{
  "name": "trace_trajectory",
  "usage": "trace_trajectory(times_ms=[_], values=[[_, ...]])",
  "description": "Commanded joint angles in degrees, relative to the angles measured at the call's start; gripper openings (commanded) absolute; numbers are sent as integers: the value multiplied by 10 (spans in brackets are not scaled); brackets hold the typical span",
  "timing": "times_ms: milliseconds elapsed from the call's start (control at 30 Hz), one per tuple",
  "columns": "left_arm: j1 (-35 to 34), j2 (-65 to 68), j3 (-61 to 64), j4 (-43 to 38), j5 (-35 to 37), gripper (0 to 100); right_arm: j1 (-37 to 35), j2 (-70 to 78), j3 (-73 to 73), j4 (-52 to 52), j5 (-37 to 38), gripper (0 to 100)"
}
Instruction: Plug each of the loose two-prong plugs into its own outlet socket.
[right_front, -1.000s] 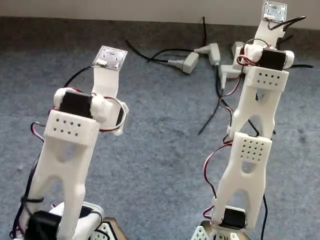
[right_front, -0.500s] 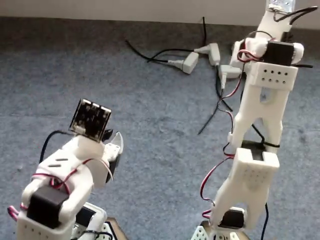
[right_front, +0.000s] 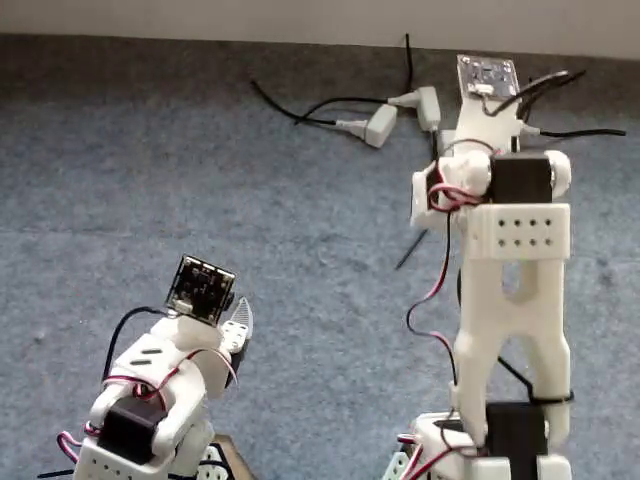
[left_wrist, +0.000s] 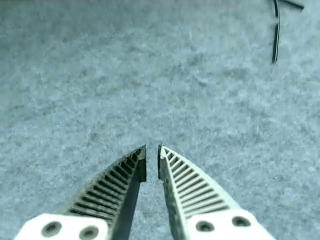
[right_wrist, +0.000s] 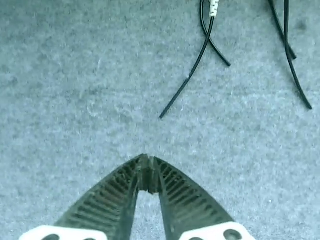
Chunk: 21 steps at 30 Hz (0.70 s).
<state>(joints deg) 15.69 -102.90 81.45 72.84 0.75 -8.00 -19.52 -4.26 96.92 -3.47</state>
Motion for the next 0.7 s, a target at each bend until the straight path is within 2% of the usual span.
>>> trace_trajectory(times_ms=[0,67,167,267,500,667], values=[[8,-16,41,-14,4,63,-5,-168,182,-70,-1,8],[8,-16,56,-10,4,63,-4,-255,302,-117,6,8],[4,-16,51,-10,4,55,-5,-363,465,-183,61,8],[-20,-16,65,-13,4,5,8,-440,582,-238,84,8],[-99,-16,116,-45,4,6,22,-465,698,-315,81,8],[-106,-16,153,-47,1,6,23,-468,789,-381,83,8]])
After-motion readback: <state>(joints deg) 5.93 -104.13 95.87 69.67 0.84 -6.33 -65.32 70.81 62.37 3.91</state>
